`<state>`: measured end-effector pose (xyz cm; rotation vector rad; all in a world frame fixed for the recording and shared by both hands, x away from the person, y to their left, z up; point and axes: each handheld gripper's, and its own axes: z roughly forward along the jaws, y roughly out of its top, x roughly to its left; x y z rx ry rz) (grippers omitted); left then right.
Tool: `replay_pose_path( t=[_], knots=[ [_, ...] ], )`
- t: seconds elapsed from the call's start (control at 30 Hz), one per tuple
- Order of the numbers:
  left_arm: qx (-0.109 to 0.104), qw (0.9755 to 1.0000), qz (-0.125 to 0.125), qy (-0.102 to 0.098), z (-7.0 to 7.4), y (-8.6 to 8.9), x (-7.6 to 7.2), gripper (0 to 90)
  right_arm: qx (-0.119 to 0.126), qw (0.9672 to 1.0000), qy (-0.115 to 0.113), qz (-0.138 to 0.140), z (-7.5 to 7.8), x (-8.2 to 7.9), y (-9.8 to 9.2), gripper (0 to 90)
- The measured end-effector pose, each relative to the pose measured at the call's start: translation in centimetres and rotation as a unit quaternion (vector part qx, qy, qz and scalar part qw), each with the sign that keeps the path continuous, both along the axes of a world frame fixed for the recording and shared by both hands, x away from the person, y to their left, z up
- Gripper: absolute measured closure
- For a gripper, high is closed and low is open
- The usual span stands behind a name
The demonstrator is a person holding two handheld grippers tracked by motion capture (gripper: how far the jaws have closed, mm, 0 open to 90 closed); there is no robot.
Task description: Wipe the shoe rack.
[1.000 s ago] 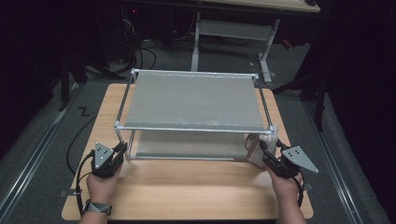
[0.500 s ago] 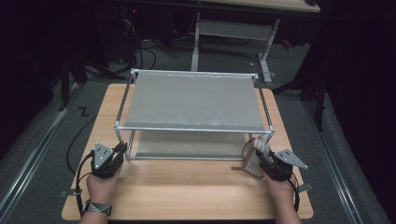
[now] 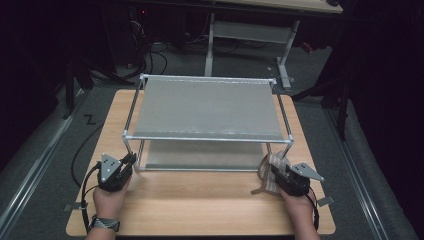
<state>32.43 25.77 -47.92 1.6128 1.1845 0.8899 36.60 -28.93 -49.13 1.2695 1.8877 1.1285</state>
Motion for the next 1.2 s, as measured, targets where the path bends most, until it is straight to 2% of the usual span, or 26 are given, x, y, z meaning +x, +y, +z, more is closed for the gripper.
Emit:
replay_pose_path(
  t=[0.1, 0.23, 0.27, 0.3, 0.33, 0.37, 0.43, 0.5, 0.57, 0.67, 0.7, 0.8, 0.87, 0.9, 0.97, 1.0, 1.07, 1.17, 1.2],
  knots=[
    [0.000, 1.0000, -0.002, 0.000, 0.0, 0.0, 0.0, 81.3, -0.001, 0.9999, -0.013, -0.002, 0.6, -0.2, 0.0, 57.1],
    [0.000, 1.0000, -0.003, -0.001, 0.0, 0.0, 0.1, 81.3, 0.006, 0.9991, -0.041, -0.006, 2.4, -0.5, 0.1, 56.4],
    [0.000, 1.0000, -0.002, 0.000, 0.0, 0.0, 0.1, 81.2, 0.010, 0.9988, -0.049, -0.005, 2.9, -0.5, 0.1, 56.0],
    [0.000, 1.0000, -0.002, 0.000, 0.0, 0.0, 0.1, 81.3, 0.010, 0.9978, -0.065, -0.006, 4.0, -0.6, 0.1, 55.5],
    [0.000, 1.0000, -0.002, 0.000, 0.0, 0.0, 0.1, 81.3, 0.010, 0.9978, -0.065, -0.006, 4.0, -0.6, 0.1, 55.5],
    [0.000, 1.0000, -0.002, 0.000, 0.0, -0.1, 0.1, 81.3, 0.014, 0.9965, -0.082, -0.004, 5.5, -0.7, 0.2, 55.5],
    [0.001, 1.0000, -0.001, 0.000, 0.0, -0.1, 0.1, 81.3, 0.013, 0.9961, -0.087, -0.004, 5.9, -0.8, 0.2, 55.4],
    [0.000, 1.0000, -0.001, 0.000, 0.0, -0.1, 0.1, 81.3, 0.012, 0.9940, -0.109, 0.001, 7.4, -0.8, 0.1, 54.9],
    [0.000, 1.0000, -0.003, 0.000, 0.0, -0.2, 0.1, 81.3, 0.009, 0.9941, -0.108, 0.001, 7.9, -0.8, 0.1, 54.6],
    [0.000, 1.0000, -0.003, 0.000, 0.0, -0.2, 0.1, 81.3, 0.012, 0.9940, -0.109, 0.001, 7.7, -0.6, 0.0, 56.1],
    [-0.001, 1.0000, -0.003, 0.000, 0.0, -0.2, 0.1, 81.3, 0.020, 0.9937, -0.110, 0.002, 7.3, -0.6, -0.1, 58.7],
    [-0.001, 1.0000, -0.003, -0.001, 0.0, -0.2, 0.1, 81.2, 0.024, 0.9943, -0.104, 0.005, 6.6, -0.5, -0.2, 59.3],
    [-0.002, 1.0000, -0.003, -0.001, 0.0, -0.2, 0.1, 81.2, 0.018, 0.9966, -0.081, 0.004, 5.4, -0.2, -0.2, 59.8],
    [-0.002, 1.0000, -0.003, -0.001, 0.0, -0.2, 0.1, 81.2, 0.013, 0.9982, -0.058, 0.004, 4.1, 0.1, -0.2, 60.5],
    [-0.003, 1.0000, -0.003, -0.001, 0.0, -0.2, 0.1, 81.2, 0.012, 0.9985, -0.053, 0.002, 3.6, 0.2, -0.2, 60.6],
    [-0.003, 1.0000, -0.003, -0.001, 0.0, -0.2, 0.1, 81.2, 0.010, 0.9993, -0.036, 0.003, 2.3, 0.4, -0.2, 60.9],
    [-0.004, 1.0000, -0.003, -0.001, -0.1, -0.2, 0.1, 81.2, 0.008, 0.9994, -0.032, 0.004, 2.1, 0.4, -0.3, 61.0],
    [-0.006, 1.0000, -0.003, -0.002, -0.1, -0.2, 0.1, 81.1, 0.009, 0.9999, -0.010, 0.003, 0.6, 0.6, -0.3, 61.7],
    [-0.006, 1.0000, -0.003, -0.002, -0.1, -0.2, 0.1, 81.1, 0.009, 0.9999, -0.010, 0.003, 0.6, 0.6, -0.3, 61.7]
  ],
)
